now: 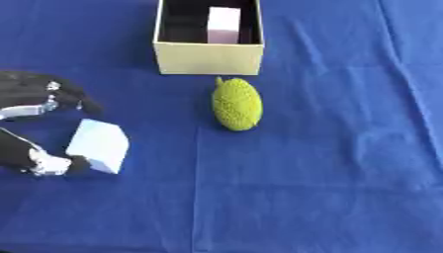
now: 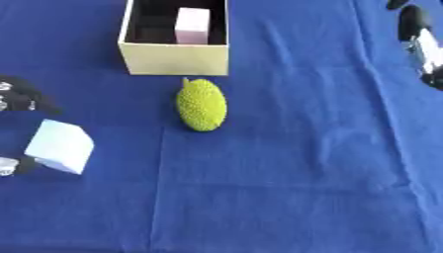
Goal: Pick up objects on the table and place them in the box.
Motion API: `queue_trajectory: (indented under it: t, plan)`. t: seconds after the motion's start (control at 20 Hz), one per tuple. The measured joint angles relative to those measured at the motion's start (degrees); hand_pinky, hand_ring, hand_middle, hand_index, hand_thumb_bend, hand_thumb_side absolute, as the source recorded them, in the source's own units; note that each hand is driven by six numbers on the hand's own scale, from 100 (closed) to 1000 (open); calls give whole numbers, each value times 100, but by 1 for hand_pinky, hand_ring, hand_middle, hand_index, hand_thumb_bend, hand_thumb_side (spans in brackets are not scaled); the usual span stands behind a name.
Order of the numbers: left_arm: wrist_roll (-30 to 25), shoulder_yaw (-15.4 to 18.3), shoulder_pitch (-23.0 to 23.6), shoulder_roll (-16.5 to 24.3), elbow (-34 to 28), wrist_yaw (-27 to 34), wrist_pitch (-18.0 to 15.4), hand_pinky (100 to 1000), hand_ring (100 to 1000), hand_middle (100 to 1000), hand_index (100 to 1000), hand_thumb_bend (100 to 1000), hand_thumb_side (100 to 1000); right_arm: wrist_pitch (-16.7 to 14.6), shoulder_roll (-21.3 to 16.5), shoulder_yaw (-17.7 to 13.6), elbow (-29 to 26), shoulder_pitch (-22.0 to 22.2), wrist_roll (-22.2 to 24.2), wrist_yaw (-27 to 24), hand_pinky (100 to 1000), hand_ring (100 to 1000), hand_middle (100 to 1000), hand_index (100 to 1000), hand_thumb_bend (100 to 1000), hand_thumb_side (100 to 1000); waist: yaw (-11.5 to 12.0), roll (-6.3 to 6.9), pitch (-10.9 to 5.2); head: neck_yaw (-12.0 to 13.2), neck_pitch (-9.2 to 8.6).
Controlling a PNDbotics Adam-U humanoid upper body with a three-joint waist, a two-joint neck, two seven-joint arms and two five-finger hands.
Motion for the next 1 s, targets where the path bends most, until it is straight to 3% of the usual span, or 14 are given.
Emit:
queue_trajectory:
  t: [0.3, 0.6, 1.0]
  plan:
    - [-396, 48, -58, -89, 141, 102, 14, 978, 909, 788, 941, 423, 876, 62, 59, 15, 0, 26, 61, -10, 982, 824, 551, 833, 100, 530, -11, 0, 6, 17, -24]
    - [-457, 54, -156, -207, 313, 97, 2, 972, 907, 791, 940, 431, 848, 138, 152, 15, 0, 71, 128, -26, 986, 820, 545, 831, 100, 528, -36, -1, 14, 32, -49]
    - [-455, 142, -188, -281, 216, -312, -96, 984, 923, 813, 942, 506, 791, 241, 248, 14, 0, 168, 209, -33, 984, 809, 534, 826, 100, 527, -43, 0, 30, 32, -50]
